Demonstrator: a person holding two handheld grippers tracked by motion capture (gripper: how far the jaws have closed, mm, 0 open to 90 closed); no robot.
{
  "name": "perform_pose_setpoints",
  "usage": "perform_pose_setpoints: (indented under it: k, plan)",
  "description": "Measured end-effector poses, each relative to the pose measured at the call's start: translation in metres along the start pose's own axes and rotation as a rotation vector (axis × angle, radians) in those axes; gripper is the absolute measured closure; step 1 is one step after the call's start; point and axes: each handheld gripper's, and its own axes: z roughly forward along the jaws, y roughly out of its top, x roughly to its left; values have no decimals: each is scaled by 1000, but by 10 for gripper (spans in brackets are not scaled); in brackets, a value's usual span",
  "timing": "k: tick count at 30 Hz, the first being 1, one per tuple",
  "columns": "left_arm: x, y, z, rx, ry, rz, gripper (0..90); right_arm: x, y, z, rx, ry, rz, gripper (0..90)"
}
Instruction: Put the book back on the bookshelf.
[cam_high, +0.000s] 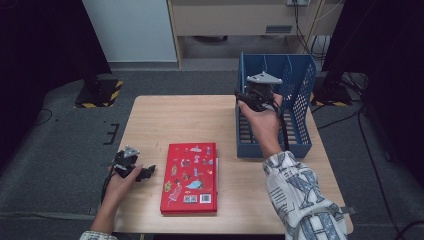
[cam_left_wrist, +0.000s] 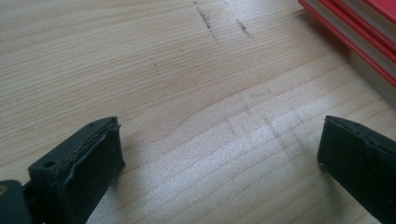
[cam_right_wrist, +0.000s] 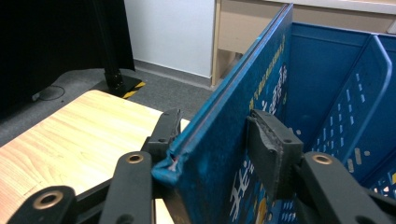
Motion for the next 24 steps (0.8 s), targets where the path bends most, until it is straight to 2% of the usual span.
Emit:
perform_pose_setpoints:
  k: [12, 16, 20, 22, 24]
  plan:
    - [0, 0, 0, 0, 0, -1, 0, -2, -5, -4, -5, 15, 8, 429]
    - [0, 0, 0, 0, 0, -1, 0, -3, -10, -6, -11, 36, -5, 321]
    - [0, 0, 0, 5, 0, 5, 0, -3, -16, -11, -18, 37, -18, 212]
    - [0, 0, 0, 5, 0, 5, 0, -4, -21, -12, 4, 51, -13, 182]
    - [0, 0, 0, 5, 0, 5, 0, -4, -26, -14, 16, 60, -31, 165]
